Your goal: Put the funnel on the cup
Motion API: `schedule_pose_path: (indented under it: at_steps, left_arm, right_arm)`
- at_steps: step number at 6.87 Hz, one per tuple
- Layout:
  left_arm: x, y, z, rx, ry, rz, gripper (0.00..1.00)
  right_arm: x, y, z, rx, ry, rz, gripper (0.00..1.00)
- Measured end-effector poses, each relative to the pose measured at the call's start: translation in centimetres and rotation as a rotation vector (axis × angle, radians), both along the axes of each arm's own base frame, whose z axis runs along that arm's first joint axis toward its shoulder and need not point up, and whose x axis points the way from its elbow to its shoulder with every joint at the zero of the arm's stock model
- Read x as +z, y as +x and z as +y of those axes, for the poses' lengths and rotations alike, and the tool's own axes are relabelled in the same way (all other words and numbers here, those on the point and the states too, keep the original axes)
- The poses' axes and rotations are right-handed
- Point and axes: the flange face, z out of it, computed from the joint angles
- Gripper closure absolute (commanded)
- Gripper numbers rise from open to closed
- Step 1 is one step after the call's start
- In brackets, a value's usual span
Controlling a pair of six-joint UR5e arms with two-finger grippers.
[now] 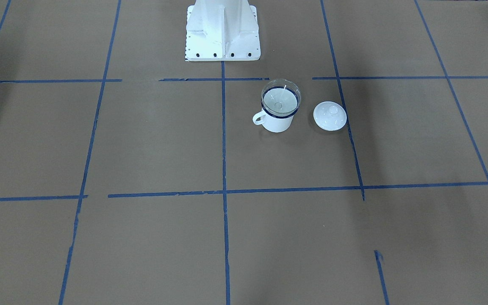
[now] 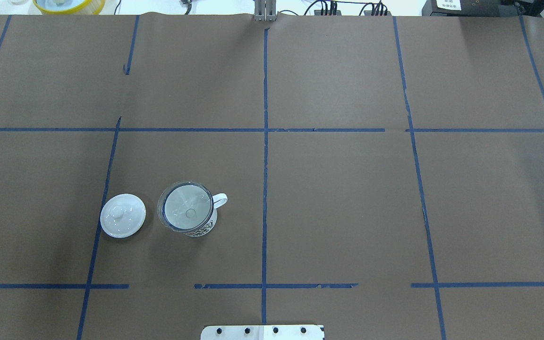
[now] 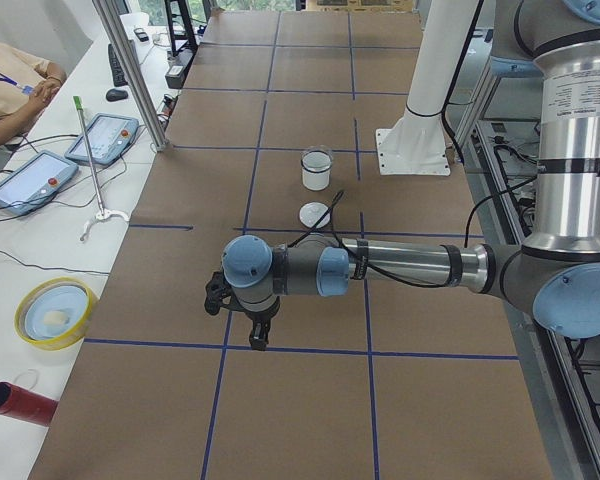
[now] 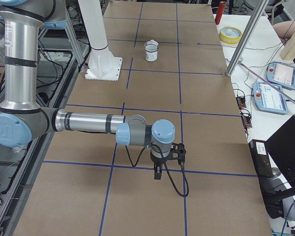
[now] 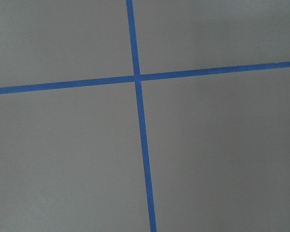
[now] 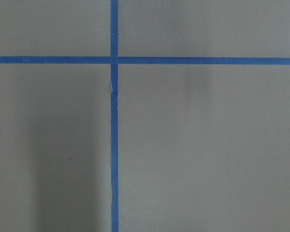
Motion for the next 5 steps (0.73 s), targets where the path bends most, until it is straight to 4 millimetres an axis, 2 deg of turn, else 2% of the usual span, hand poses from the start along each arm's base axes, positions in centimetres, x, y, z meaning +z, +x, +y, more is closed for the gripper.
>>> schedule_pose_path:
  at_steps: [3,5]
  left_arm:
    - [0.7,-0.7,-0.5,-0.014,-0.014,-0.029,0.00]
    - [-0.1,-1.5,-1.5,-0.091,-0.068,-0.051,0.00]
  right_arm:
    - [0.0,0.0,0.0,0.000,0.000,0.000,0.00]
    - [0.0,0.0,0.0,0.000,0.000,0.000,0.00]
